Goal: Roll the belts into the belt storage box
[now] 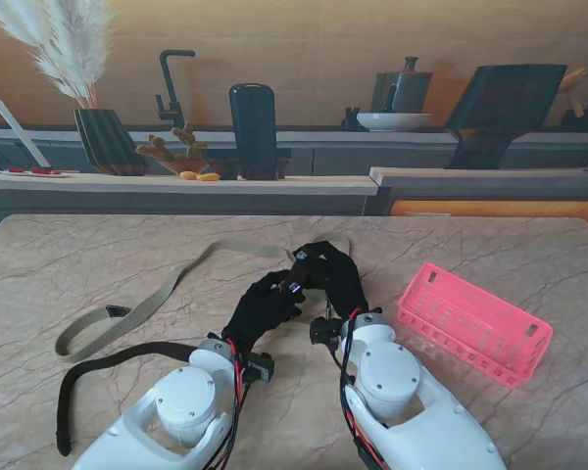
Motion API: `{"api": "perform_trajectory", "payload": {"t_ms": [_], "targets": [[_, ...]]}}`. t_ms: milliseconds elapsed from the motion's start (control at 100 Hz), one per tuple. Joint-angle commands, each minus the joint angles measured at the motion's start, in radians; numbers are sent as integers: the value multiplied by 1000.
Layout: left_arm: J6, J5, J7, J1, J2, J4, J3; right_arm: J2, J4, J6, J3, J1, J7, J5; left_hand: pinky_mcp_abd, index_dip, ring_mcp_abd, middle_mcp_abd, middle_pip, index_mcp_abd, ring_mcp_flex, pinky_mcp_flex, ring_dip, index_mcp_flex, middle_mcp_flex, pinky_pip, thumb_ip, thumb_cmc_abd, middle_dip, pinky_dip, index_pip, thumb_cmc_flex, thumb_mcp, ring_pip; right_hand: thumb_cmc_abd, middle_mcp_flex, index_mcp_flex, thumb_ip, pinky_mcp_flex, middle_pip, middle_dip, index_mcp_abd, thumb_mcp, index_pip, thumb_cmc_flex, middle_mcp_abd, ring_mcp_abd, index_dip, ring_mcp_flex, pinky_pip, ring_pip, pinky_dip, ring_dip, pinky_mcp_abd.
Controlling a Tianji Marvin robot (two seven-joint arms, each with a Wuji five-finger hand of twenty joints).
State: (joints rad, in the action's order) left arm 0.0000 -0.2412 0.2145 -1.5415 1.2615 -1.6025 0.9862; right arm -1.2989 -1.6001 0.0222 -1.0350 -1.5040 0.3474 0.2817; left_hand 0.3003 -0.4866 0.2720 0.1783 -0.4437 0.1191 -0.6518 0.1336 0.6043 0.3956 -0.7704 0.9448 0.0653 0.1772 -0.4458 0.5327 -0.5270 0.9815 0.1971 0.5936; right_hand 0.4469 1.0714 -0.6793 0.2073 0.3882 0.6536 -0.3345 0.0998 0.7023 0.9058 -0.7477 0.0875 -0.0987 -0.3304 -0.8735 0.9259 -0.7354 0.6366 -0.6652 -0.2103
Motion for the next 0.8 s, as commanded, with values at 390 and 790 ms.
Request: {"api": "perform_trajectory", "payload": {"t_ms": [390, 790], "targets": [[89, -46, 19, -13, 23, -26, -15, -5, 13, 69, 19, 6, -7, -33, -21, 11, -47, -75, 27, -103, -96, 62, -23, 122, -152, 103, 34, 122, 15, 5, -239, 121, 179, 54, -150, -17, 36, -48, -4, -20, 6, 205, -52, 101, -86, -60, 86, -42, 36, -17, 62, 1, 24, 49], [11, 80, 95, -24, 24, -27, -1, 5, 28, 59, -5, 3, -7, -105, -24, 82, -43, -10, -210, -32, -358, 275, -6, 322, -412, 257, 62, 359, -51, 39, -521, -57, 483, 315, -152, -46, 49, -61, -30, -47, 16, 208, -83, 86, -83, -18, 70, -23, 82, -42, 102, 3, 41, 46]]}}
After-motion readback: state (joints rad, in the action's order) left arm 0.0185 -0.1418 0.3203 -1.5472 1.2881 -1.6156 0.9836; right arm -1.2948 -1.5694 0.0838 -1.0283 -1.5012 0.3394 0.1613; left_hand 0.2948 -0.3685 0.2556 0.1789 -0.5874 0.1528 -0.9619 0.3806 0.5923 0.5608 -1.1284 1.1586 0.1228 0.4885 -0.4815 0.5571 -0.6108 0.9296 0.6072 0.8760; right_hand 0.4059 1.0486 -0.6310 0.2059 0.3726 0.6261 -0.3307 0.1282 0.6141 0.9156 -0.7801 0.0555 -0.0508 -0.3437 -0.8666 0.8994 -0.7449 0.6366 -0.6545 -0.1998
